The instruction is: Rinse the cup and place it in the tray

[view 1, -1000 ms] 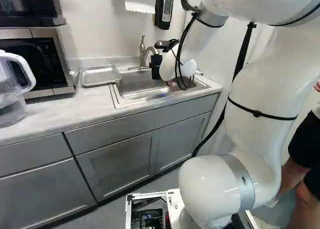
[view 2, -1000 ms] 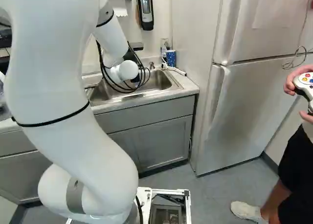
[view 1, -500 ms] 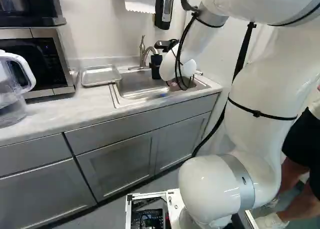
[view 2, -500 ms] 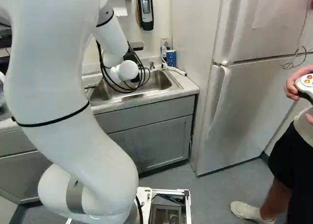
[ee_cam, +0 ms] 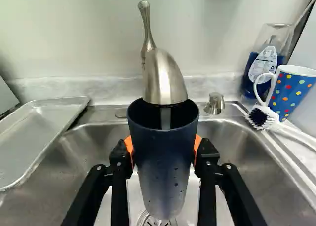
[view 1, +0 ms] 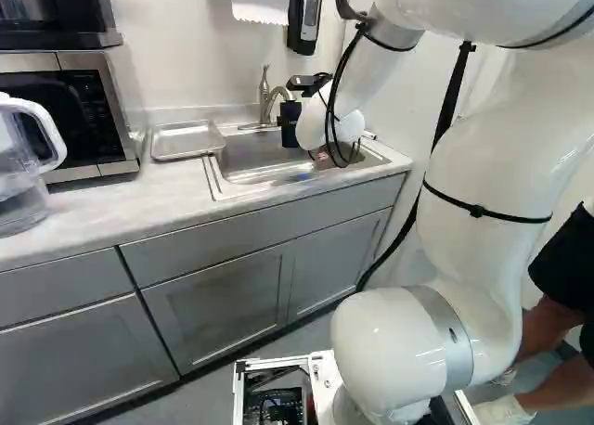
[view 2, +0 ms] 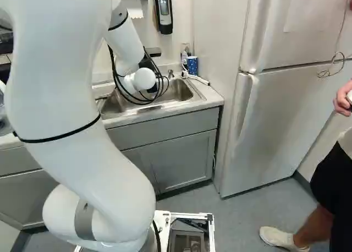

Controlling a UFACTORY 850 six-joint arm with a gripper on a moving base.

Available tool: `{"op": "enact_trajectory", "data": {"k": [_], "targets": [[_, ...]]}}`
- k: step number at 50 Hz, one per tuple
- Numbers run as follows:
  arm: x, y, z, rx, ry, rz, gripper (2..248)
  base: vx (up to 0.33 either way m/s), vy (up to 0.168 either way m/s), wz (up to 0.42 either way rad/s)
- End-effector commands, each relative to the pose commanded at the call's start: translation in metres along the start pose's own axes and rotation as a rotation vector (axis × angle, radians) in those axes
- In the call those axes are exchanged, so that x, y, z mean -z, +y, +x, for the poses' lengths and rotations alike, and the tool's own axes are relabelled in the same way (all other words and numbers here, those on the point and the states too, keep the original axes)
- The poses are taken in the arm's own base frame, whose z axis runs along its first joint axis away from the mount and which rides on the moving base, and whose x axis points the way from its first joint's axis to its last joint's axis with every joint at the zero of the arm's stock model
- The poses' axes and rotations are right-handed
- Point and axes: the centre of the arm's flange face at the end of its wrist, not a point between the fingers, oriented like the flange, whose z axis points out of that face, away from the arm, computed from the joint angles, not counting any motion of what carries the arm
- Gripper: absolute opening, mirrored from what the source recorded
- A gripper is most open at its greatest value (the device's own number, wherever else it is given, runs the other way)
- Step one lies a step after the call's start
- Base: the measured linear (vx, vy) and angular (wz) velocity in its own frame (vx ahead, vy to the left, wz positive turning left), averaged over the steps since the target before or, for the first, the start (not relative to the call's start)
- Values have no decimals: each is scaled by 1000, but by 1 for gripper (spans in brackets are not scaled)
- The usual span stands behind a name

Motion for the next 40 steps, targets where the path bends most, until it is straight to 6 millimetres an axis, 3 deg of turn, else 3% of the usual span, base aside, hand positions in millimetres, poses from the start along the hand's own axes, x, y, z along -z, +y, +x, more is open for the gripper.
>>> {"op": "enact_trajectory", "data": {"k": [40], "targets": [[0,0,0,0,0,0,125,0,0,0]]}}
